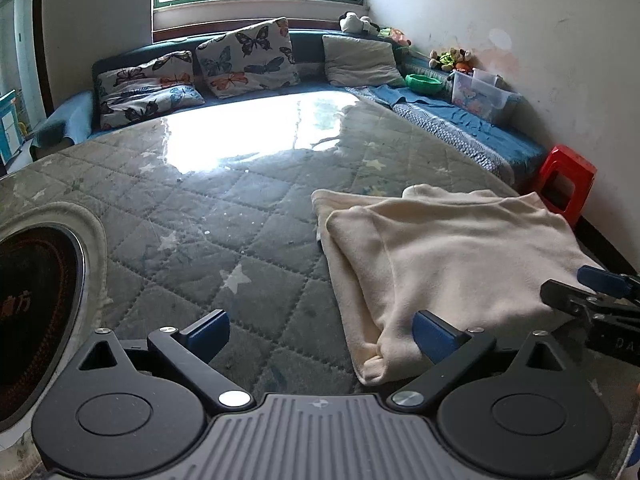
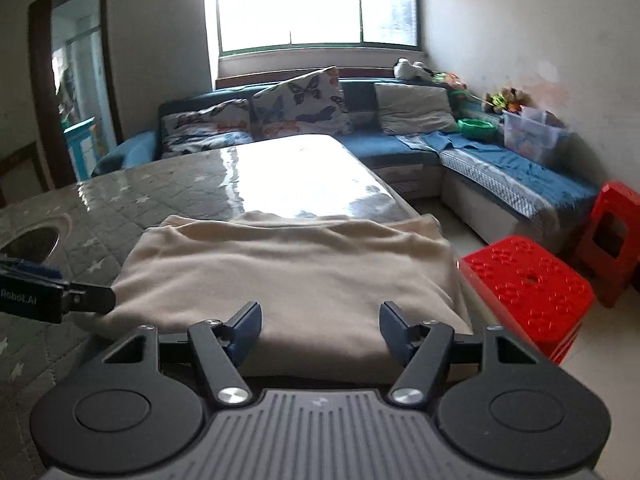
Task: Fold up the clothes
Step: 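Release the folded shirt with both grippers and pat it flat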
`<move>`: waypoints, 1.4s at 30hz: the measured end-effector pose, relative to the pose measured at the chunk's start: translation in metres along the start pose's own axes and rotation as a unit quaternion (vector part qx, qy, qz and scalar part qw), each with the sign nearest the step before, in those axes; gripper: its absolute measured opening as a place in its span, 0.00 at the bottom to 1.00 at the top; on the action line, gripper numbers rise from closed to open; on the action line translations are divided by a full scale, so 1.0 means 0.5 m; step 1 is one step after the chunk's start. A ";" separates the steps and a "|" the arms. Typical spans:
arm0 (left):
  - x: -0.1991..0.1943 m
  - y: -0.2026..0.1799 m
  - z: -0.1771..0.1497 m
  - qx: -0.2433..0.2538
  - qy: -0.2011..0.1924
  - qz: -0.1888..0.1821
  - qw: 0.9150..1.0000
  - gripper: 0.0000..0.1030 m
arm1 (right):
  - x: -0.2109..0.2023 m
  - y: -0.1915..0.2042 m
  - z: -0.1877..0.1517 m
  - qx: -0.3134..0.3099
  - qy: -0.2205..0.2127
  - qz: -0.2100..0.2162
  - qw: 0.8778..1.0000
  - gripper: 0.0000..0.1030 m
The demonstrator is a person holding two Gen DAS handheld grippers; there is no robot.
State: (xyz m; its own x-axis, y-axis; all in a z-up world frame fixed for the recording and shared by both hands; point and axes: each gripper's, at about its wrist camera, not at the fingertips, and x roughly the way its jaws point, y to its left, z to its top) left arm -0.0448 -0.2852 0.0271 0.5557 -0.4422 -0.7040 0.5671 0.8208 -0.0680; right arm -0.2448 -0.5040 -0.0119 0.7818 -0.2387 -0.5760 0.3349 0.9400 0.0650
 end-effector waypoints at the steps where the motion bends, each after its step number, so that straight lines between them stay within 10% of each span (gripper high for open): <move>1: 0.003 0.000 -0.002 0.000 0.002 0.002 1.000 0.98 | 0.003 -0.003 -0.004 0.000 -0.001 -0.003 1.000 0.65; 42: -0.082 0.081 -0.084 -0.065 0.025 0.045 0.997 1.00 | 0.001 0.168 -0.001 -0.071 -0.023 0.059 0.995 0.78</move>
State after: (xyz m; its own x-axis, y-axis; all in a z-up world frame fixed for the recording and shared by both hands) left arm -0.0702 -0.2187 0.0238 0.5681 -0.3489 -0.7453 0.4310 0.8977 -0.0917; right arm -0.2167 -0.4250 -0.0072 0.8354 -0.1321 -0.5336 0.1640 0.9864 0.0126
